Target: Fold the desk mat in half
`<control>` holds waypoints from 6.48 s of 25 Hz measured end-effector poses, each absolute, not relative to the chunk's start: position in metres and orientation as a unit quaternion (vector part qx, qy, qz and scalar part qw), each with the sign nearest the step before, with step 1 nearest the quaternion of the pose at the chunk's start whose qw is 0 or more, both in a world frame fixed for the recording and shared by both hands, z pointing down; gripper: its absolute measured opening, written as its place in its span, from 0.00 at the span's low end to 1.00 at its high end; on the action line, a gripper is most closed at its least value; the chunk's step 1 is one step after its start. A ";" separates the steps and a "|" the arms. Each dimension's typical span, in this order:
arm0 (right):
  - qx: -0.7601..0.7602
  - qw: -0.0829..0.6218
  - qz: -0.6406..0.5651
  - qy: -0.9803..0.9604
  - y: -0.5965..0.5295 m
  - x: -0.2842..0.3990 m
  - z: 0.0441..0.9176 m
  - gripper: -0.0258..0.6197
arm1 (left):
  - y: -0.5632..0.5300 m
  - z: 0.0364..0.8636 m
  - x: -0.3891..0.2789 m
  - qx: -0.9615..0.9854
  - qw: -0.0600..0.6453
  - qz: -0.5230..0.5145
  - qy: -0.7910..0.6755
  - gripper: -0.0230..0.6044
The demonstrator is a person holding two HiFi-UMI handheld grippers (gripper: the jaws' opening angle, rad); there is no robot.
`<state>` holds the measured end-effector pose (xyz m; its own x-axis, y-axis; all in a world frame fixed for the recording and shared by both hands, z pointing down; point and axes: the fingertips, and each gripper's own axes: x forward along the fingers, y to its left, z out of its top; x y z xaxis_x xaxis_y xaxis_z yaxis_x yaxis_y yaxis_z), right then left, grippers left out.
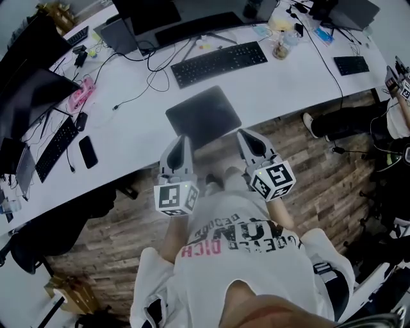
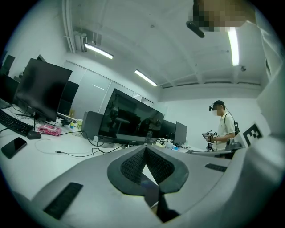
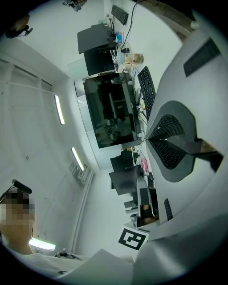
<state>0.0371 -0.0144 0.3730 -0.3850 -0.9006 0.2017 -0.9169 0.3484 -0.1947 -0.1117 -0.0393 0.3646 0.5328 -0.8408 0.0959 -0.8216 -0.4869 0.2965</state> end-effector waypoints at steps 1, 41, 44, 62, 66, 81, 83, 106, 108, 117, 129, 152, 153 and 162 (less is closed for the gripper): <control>0.555 0.030 0.141 -0.819 -0.014 0.038 0.375 0.04 | -0.039 0.367 -0.113 0.860 0.157 -0.029 -0.484 0.04; 0.394 0.037 0.166 -0.903 -0.145 0.090 0.389 0.04 | -0.092 0.373 -0.089 0.727 0.150 -0.030 -0.670 0.04; 0.390 0.032 0.167 -0.905 -0.145 0.089 0.388 0.04 | -0.089 0.374 -0.090 0.724 0.150 -0.029 -0.672 0.04; 0.424 0.018 0.152 -0.893 -0.153 0.094 0.374 0.04 | -0.102 0.364 -0.103 0.738 0.155 -0.042 -0.656 0.04; 0.420 0.028 0.154 -0.894 -0.150 0.100 0.379 0.04 | -0.097 0.371 -0.102 0.730 0.165 -0.039 -0.662 0.04; 0.395 0.035 0.163 -0.903 -0.140 0.092 0.388 0.04 | -0.081 0.392 -0.107 0.717 0.186 -0.021 -0.671 0.04; 0.396 0.038 0.164 -0.903 -0.138 0.088 0.388 0.04 | -0.081 0.393 -0.114 0.716 0.188 -0.020 -0.672 0.04; 0.425 0.056 0.167 -0.888 -0.117 0.045 0.394 0.04 | -0.074 0.416 -0.154 0.749 0.224 0.000 -0.623 0.04; 0.426 0.057 0.167 -0.887 -0.116 0.045 0.394 0.04 | -0.073 0.418 -0.153 0.750 0.228 0.001 -0.621 0.04; 0.431 0.063 0.171 -0.884 -0.116 0.049 0.397 0.04 | -0.065 0.447 -0.151 0.742 0.277 0.022 -0.610 0.04; 0.422 0.080 0.183 -0.884 -0.106 0.046 0.409 0.04 | -0.035 0.508 -0.142 0.721 0.400 0.049 -0.563 0.20; 0.432 0.106 0.176 -0.878 -0.096 0.037 0.410 0.04 | -0.009 0.618 -0.130 0.681 0.524 0.093 -0.503 0.33; 0.433 0.106 0.176 -0.878 -0.097 0.036 0.410 0.04 | -0.009 0.620 -0.129 0.681 0.529 0.093 -0.498 0.33; 0.443 0.114 0.179 -0.871 -0.097 0.038 0.412 0.04 | -0.016 0.622 -0.118 0.687 0.560 0.070 -0.459 0.33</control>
